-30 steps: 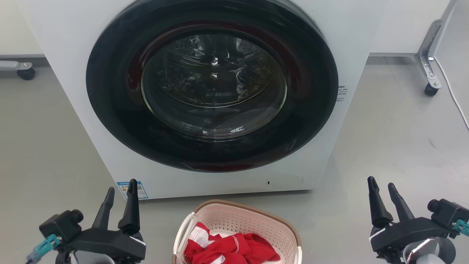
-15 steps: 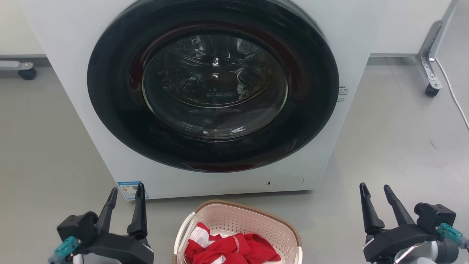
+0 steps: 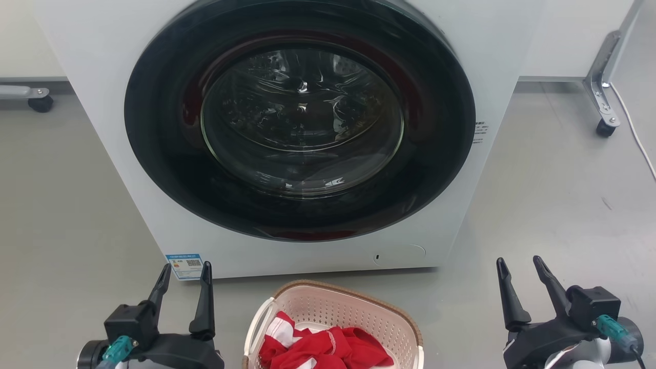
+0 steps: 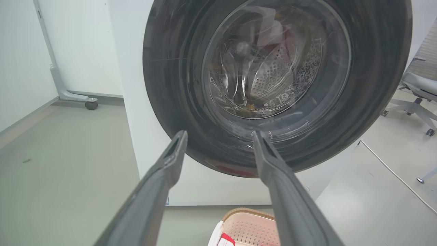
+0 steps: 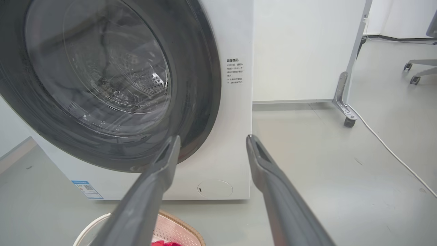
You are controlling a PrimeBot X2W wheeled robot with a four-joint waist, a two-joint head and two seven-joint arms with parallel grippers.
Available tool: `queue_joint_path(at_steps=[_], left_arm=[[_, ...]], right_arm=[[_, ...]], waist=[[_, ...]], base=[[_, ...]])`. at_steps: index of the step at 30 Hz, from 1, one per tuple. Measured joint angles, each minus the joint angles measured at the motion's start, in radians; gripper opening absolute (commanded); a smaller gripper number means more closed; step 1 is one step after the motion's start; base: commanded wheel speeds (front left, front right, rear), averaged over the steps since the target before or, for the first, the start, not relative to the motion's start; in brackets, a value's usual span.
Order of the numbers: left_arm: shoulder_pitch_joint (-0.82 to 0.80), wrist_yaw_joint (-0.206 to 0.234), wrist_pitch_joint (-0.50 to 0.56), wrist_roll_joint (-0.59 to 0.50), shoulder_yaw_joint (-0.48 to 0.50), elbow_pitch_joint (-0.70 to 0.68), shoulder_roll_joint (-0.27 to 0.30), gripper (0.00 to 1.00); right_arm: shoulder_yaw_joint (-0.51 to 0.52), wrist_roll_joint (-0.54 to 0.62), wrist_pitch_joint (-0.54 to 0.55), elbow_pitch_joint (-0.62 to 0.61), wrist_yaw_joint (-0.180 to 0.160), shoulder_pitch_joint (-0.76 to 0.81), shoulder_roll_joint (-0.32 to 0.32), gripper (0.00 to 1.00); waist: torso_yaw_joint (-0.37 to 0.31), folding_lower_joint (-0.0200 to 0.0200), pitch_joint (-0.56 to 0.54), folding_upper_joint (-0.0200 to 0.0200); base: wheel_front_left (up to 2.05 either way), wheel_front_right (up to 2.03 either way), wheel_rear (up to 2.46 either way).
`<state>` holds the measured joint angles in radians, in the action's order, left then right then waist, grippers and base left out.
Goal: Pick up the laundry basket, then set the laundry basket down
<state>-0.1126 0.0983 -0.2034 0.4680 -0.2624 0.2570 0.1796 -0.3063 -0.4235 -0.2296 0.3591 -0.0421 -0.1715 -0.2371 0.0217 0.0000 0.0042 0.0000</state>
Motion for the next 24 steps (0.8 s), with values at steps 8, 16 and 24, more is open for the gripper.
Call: queue_joint_path(at_steps=[8,16,24], left_arm=[[0.002,0.017,-0.011,-0.063,-0.009,0.009,0.0,1.0],[0.003,0.018,-0.008,-0.063,-0.006,0.019,-0.001,1.0],[0.003,0.021,0.0,-0.066,-0.008,0.023,-0.001,1.0]], right_arm=[[-0.015,0.059,-0.019,0.009,-0.007,0.0,-0.003,1.0],[-0.004,0.058,-0.019,0.013,-0.006,0.0,-0.002,1.0],[0.001,0.058,-0.02,0.015,-0.005,0.0,-0.001,1.0]], waist=[[0.001,0.0,-0.002,0.0],[0.001,0.0,-0.003,0.0],[0.002,0.0,-0.005,0.0]], base=[[0.0,0.0,0.0],[0.0,0.0,0.0],[0.0,0.0,0.0]])
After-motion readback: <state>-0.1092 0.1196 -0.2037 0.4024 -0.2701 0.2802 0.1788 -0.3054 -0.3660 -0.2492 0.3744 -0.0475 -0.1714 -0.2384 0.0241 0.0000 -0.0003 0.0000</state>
